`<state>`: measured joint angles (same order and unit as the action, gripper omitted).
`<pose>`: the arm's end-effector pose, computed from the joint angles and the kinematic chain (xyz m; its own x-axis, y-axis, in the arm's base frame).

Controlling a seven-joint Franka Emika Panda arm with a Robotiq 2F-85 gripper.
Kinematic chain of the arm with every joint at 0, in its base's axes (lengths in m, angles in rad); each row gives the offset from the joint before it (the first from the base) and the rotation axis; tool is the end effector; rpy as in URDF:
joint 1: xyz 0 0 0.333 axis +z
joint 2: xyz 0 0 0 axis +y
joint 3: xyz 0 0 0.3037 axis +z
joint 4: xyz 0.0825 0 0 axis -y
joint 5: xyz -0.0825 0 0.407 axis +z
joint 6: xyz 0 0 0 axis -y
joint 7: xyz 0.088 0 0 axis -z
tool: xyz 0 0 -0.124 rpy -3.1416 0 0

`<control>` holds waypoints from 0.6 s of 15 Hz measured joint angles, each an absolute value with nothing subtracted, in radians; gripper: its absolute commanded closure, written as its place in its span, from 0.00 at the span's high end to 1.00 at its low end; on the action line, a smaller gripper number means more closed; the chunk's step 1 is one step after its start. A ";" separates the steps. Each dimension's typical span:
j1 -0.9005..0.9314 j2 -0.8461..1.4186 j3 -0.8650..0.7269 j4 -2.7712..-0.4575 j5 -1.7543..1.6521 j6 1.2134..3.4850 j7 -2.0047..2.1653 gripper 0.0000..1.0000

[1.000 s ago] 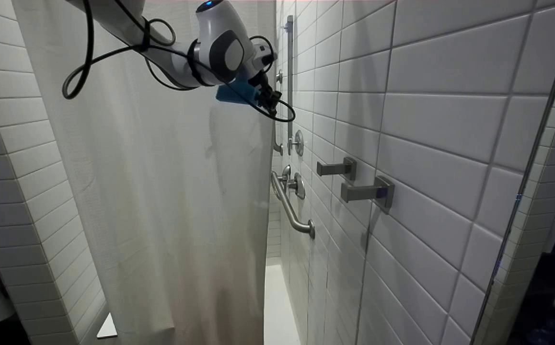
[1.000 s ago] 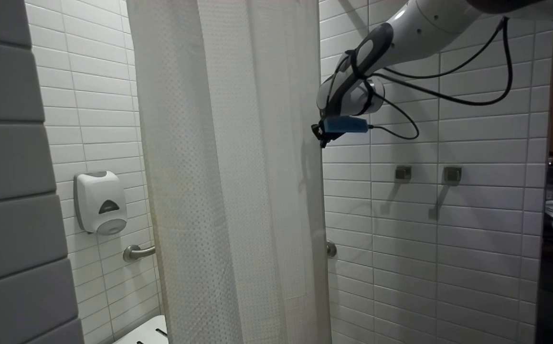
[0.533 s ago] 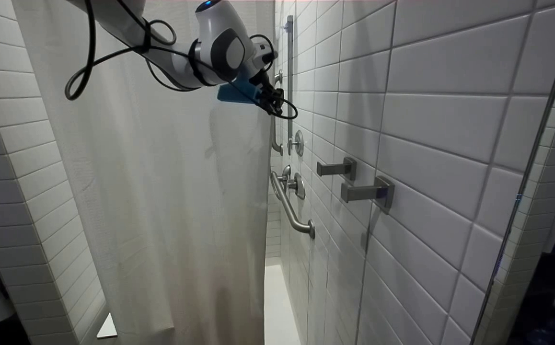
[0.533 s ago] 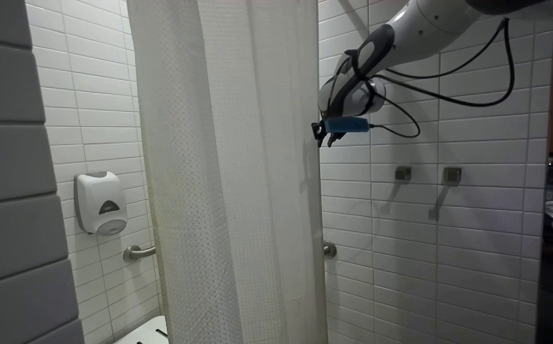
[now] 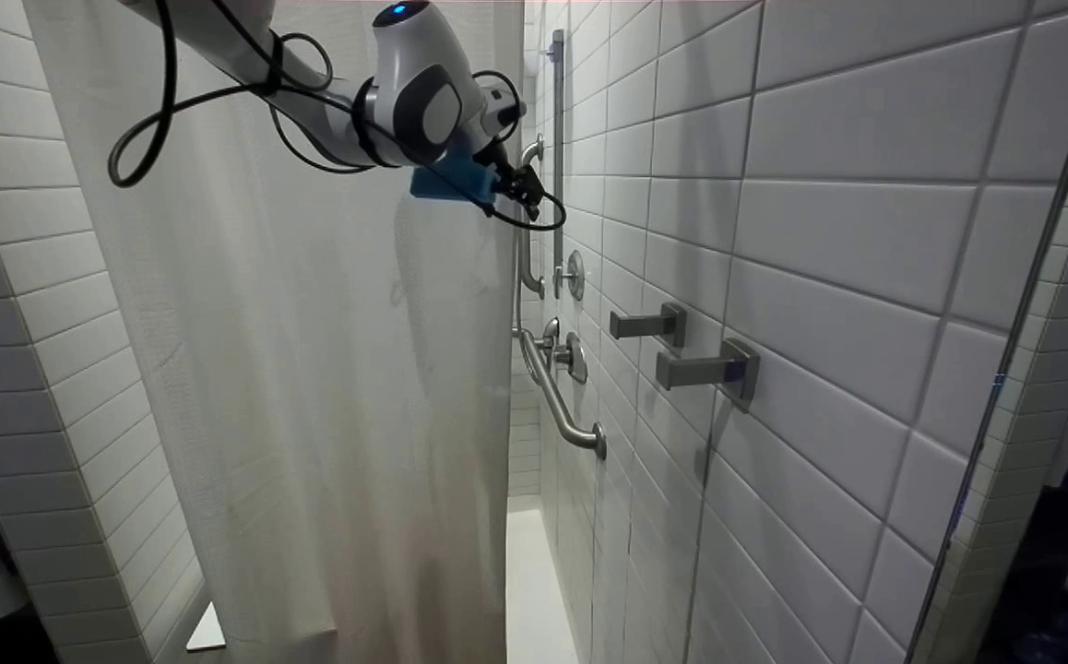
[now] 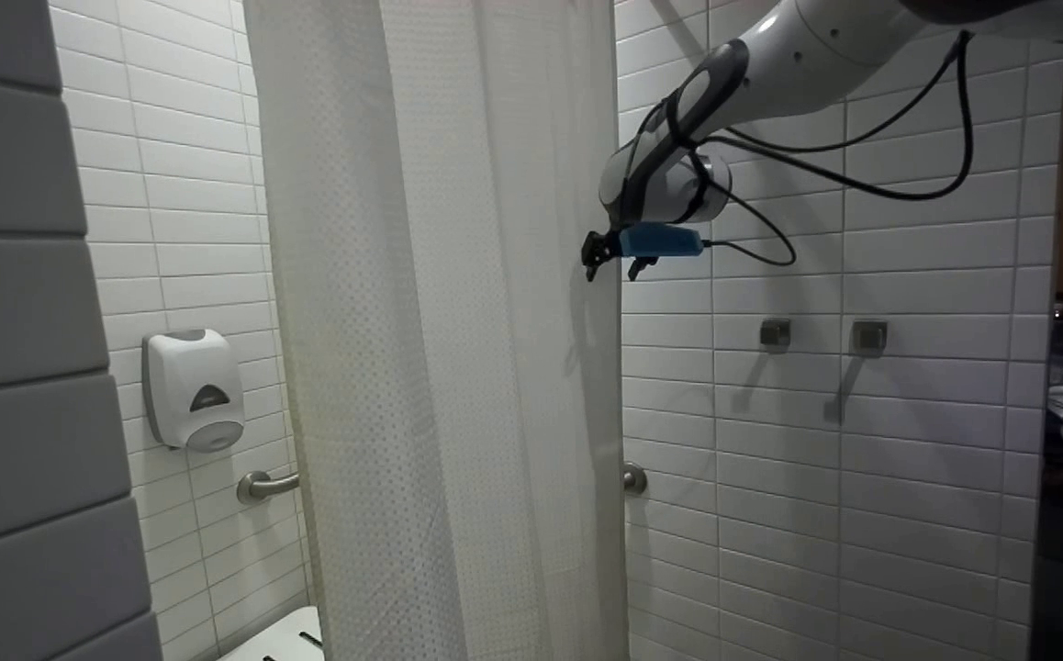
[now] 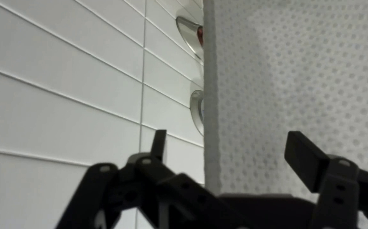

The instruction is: Open the shower

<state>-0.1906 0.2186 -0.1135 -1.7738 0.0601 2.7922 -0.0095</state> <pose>0.6704 -0.2067 0.4979 0.6553 -0.2344 0.7180 -0.3138 -0.9492 -0.0235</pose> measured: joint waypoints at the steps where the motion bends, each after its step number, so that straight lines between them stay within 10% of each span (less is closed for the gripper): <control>1: -0.208 0.219 -0.083 -1.773 0.116 2.790 -0.087 1.00; 4: -0.288 0.218 0.034 -1.760 0.271 2.764 -0.318 1.00; 5: -0.314 0.218 0.068 -1.753 0.324 2.746 -0.394 0.78; 9: -0.378 0.218 0.114 -1.729 0.492 2.665 -0.625 0.52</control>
